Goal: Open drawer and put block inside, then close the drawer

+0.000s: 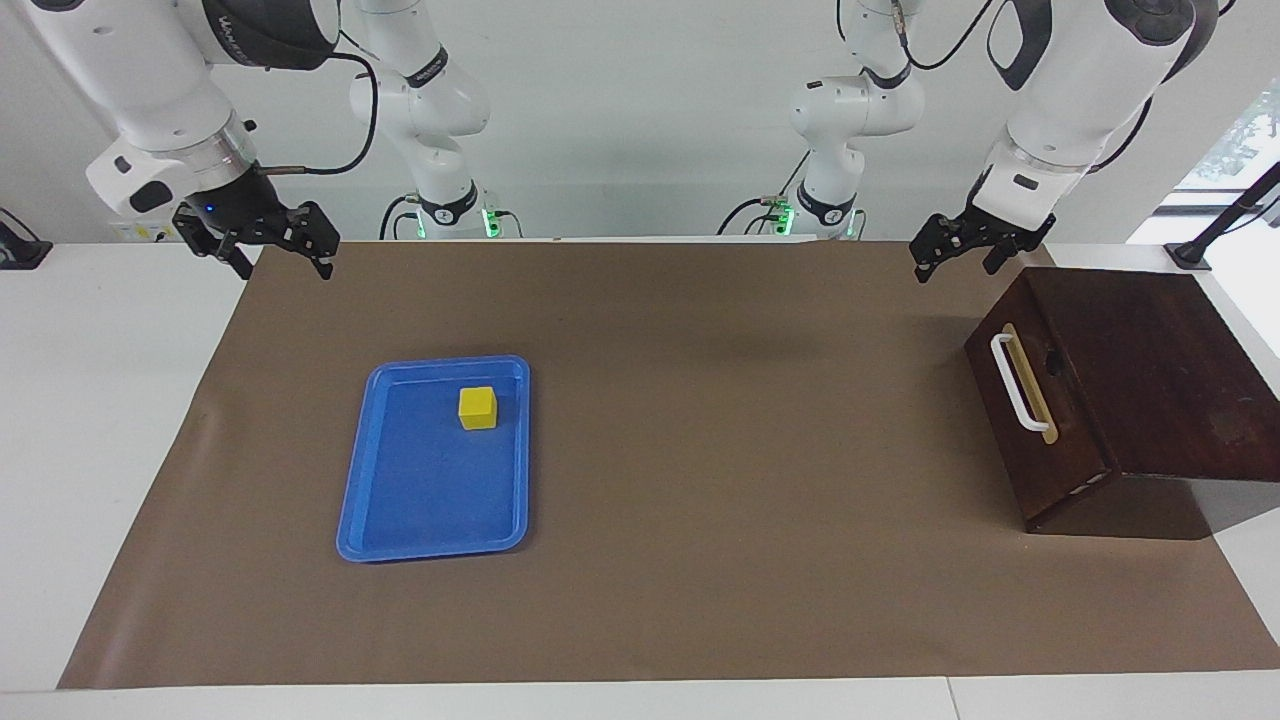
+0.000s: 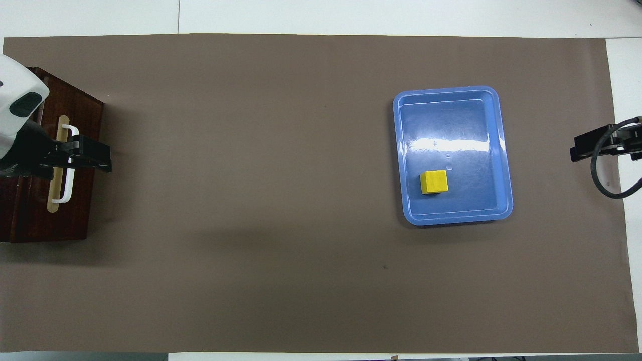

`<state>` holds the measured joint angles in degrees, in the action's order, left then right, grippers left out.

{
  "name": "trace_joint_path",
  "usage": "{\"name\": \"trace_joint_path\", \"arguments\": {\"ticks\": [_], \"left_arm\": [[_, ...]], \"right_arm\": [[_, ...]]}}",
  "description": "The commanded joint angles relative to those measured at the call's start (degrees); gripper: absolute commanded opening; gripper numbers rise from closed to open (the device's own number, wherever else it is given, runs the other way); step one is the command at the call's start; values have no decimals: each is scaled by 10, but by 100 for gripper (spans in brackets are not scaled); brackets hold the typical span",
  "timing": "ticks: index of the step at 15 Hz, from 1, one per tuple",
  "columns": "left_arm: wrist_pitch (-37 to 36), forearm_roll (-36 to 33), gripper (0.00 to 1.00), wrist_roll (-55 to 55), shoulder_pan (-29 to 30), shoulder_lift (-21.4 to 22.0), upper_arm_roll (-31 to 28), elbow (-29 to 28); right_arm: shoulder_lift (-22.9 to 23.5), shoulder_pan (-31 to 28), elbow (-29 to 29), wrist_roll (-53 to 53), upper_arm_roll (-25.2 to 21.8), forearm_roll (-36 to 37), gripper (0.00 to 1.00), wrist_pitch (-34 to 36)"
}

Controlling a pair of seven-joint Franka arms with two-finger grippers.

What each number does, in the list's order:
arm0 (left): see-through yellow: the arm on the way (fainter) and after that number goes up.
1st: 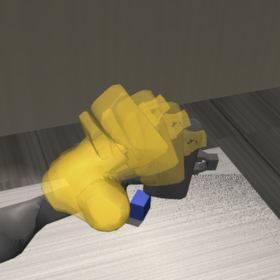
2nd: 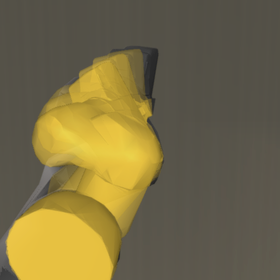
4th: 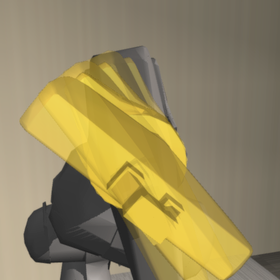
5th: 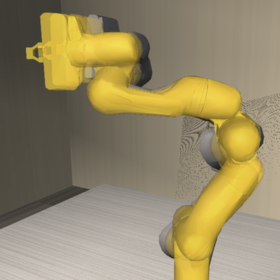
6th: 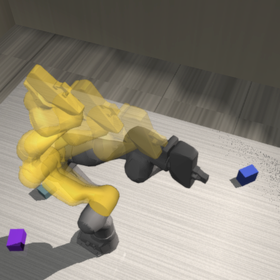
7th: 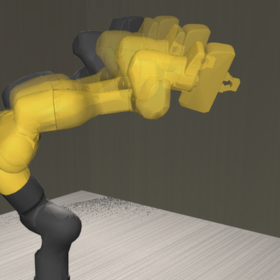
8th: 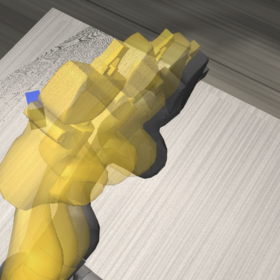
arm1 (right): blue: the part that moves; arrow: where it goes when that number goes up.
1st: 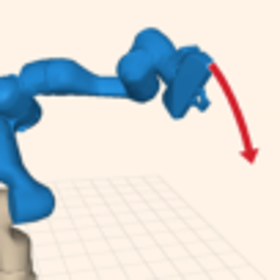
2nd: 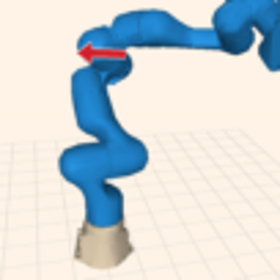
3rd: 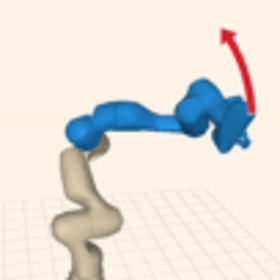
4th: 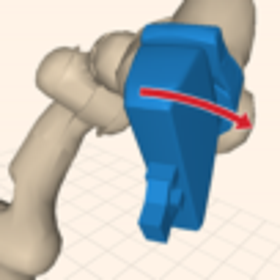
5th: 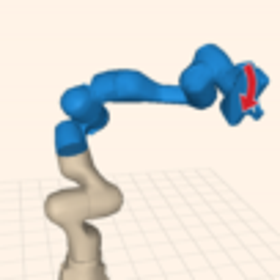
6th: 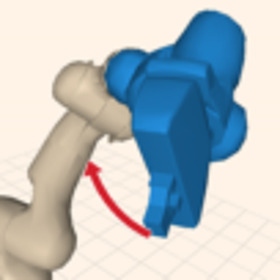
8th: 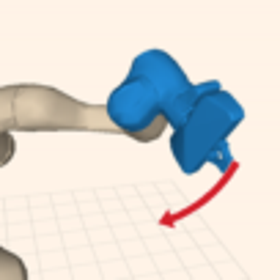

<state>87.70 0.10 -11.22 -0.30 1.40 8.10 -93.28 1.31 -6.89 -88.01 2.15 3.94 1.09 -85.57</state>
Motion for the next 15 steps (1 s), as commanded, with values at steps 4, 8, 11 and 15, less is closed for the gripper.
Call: {"name": "trace_joint_path", "arguments": {"ticks": [4,8,11,15], "left_arm": [[7,8,100,9,4,8,-1,-8],[46,7,100,9,4,18,-2,-35],[146,-29,100,9,4,41,-2,-124],[232,-121,100,12,5,12,-1,-168]], "right_arm": [[-11,-12,-11,4,11,8,100,-6],[-11,-12,-12,5,11,9,100,-9],[-11,-9,-13,1,11,8,100,-10],[-25,-9,-46,-77,12,-2,100,-16]]}}
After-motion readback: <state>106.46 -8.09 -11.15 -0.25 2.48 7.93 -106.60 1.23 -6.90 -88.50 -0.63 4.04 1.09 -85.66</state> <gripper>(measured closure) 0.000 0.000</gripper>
